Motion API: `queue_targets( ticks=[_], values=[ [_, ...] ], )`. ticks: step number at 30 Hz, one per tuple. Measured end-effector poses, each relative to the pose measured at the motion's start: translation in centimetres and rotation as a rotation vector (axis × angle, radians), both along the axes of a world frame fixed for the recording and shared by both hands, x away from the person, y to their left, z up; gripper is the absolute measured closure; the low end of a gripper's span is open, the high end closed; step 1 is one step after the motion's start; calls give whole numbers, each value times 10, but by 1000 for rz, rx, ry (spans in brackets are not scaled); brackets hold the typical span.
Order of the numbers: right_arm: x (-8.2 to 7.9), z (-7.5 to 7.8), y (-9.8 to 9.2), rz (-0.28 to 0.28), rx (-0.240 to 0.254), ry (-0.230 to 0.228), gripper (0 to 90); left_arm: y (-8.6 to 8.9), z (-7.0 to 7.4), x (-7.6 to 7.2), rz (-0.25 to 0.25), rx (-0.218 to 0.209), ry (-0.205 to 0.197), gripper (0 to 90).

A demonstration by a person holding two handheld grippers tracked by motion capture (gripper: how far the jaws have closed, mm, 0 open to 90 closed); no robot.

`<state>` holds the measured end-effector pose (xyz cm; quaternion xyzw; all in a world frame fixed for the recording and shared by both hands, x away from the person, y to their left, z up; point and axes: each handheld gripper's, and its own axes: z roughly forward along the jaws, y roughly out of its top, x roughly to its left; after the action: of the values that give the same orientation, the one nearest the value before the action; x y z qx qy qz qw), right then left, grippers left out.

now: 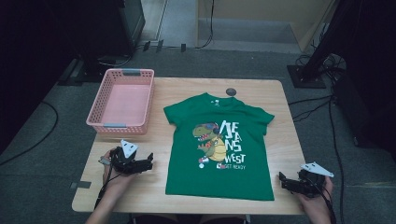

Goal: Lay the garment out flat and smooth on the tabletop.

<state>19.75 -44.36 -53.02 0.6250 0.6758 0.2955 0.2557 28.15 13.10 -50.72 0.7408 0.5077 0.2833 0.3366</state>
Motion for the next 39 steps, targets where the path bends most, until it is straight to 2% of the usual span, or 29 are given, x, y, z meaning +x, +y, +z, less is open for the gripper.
queue_targets(
  ticks=[7, 23, 36, 39],
  values=[
    [0, 0, 0, 0, 0, 0, 0, 13, -1, -9, 15, 9, 4, 11],
    [0, 0, 0, 0, 0, 0, 0, 42, -3, -25, 60, 0, 29, 11],
    [0, 0, 0, -2, -1, -1, 0, 67, -4, -43, 102, -14, 30, 11],
    [0, 0, 0, -2, -1, -1, 0, 72, -4, -47, 112, -1, 44, 11]
  ],
)
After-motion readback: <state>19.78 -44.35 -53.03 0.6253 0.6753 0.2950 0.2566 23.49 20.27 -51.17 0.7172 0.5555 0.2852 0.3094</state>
